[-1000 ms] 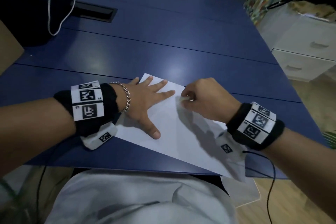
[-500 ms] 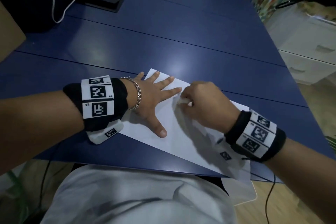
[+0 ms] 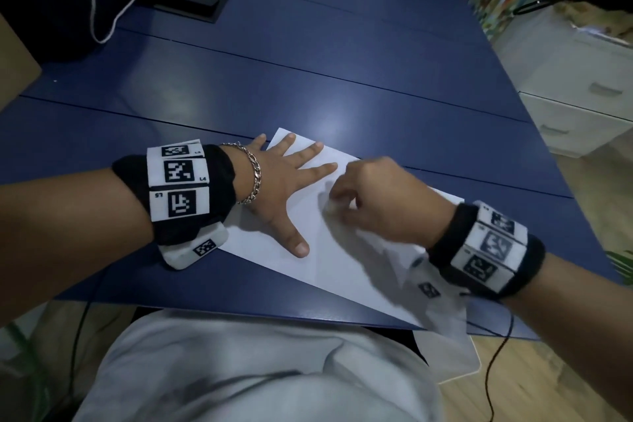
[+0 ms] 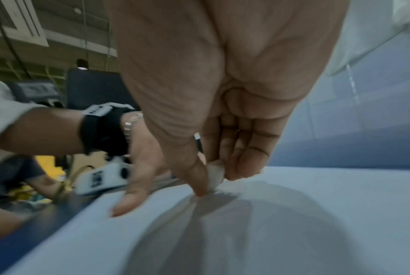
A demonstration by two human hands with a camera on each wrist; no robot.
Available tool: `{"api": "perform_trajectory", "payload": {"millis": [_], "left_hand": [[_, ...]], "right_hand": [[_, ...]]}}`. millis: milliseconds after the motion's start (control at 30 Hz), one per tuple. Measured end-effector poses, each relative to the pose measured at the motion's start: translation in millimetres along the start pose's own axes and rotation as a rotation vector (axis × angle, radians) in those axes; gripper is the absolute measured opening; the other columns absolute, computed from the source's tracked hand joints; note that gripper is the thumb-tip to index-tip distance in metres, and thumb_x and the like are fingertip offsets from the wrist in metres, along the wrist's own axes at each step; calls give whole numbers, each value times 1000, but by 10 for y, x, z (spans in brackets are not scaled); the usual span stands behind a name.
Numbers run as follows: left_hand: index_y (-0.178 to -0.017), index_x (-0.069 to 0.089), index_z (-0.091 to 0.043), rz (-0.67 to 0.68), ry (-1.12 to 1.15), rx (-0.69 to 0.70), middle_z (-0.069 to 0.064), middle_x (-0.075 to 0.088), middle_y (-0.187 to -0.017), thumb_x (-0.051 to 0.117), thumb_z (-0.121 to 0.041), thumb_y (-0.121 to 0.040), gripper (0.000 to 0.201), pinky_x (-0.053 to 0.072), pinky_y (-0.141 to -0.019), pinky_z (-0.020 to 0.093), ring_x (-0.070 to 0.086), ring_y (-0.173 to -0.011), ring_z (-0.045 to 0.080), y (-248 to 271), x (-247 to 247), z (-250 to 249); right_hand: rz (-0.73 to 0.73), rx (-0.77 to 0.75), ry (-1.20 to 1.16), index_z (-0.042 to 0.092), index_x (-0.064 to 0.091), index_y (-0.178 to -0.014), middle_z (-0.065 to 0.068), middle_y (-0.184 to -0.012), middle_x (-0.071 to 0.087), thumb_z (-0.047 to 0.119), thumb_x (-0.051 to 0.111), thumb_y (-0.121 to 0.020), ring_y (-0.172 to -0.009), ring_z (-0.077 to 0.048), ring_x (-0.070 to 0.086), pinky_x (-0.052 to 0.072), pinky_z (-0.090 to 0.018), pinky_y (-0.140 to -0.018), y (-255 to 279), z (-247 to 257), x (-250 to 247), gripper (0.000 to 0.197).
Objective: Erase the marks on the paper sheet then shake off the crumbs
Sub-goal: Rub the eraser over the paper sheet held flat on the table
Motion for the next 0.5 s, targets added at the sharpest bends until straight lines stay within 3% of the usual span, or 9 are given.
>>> {"api": "perform_trajectory", "payload": {"millis": [67, 133, 267, 333, 433, 500], "left_hand": [[-151, -34, -55, 2, 1, -1, -14, -42, -163, 61, -104, -48, 149, -8, -124, 67, -30, -156, 32, 0, -3, -1], [-151, -33, -55, -5, 4, -2, -14, -41, -164, 62, -104, -47, 149, -8, -124, 66, -30, -156, 31, 0, -4, 10], [-152, -32, -54, -2, 4, -3, -13, -41, -164, 63, -103, -48, 149, -8, -124, 67, -30, -156, 33, 5, -3, 3], [-152, -33, -54, 3, 4, -4, -13, -42, -164, 62, -104, -47, 150, -8, -124, 67, -30, -156, 32, -3, -5, 5], [-150, -34, -56, 12, 15, -9, -15, -43, -162, 60, -105, -44, 151, -9, -124, 67, -32, -155, 31, -15, 8, 23], [-150, -34, -56, 8, 9, -10, -15, -42, -163, 61, -105, -44, 151, -8, -124, 67, -32, -155, 31, -19, 10, 23]], "right_hand": [[-70, 82, 8, 17, 76, -90, 0, -86, 67, 27, 65, -88, -81, -24, 62, 55, -41, -76, -64, -182, -108, 15], [-89, 60, 24, 16, 76, -95, 1, -89, 64, 24, 66, -87, -84, -24, 62, 53, -38, -75, -53, -139, -99, 14], [106, -189, -24, 19, 74, -85, 6, -80, 58, 24, 69, -84, -71, -17, 59, 50, -34, -68, 128, 263, 54, 8], [100, -155, -34, 19, 75, -84, 11, -76, 54, 24, 71, -85, -69, -13, 56, 48, -31, -68, 60, 151, 6, 7], [-44, -65, -37, 19, 74, -81, 10, -75, 55, 27, 68, -86, -67, -12, 54, 51, -36, -67, -46, -33, -93, 12], [4, -130, -34, 20, 75, -82, 5, -78, 58, 28, 65, -83, -68, -16, 58, 52, -38, -68, 15, 84, -31, 12]]}}
Point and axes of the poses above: each hand's wrist, its own y-axis away from the middle knuckle, its own x-axis out of the palm, z = x × y, the point moved 7 cm from there along -y, towards the middle knuckle
